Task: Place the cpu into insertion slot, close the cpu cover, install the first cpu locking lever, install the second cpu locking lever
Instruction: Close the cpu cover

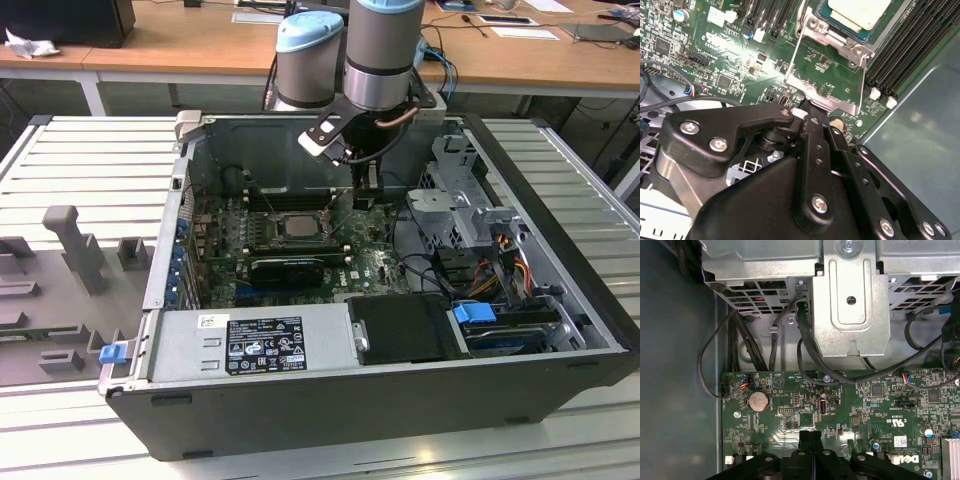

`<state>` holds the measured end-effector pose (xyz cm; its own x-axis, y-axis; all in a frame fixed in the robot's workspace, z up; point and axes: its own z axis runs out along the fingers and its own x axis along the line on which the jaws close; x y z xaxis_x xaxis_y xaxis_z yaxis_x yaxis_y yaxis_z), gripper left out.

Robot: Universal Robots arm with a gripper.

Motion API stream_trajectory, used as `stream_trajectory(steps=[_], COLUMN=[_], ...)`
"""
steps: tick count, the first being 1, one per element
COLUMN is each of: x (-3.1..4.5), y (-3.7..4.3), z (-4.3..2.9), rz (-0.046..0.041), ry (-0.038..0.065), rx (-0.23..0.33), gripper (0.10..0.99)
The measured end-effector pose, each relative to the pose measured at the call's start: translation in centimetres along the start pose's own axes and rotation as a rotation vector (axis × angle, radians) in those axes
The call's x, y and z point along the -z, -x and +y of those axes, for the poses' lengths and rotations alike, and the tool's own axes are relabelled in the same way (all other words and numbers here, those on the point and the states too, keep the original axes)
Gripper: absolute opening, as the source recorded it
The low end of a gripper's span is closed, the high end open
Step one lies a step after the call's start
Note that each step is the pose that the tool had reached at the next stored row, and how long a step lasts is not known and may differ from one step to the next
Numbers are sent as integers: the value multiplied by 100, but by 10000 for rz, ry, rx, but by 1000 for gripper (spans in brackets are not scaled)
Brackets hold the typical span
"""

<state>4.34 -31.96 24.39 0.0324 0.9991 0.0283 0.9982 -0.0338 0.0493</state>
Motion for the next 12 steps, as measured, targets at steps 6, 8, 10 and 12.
stream_trajectory(steps=[6,8,10,12], x=[3,4,5,7], y=[2,3,3,5], z=[-48,-83,-103,-143], rz=[-1,-1,-1,-1], ry=[0,0,0,0], rx=[0,-1,0,0], gripper=[106,106,106,106])
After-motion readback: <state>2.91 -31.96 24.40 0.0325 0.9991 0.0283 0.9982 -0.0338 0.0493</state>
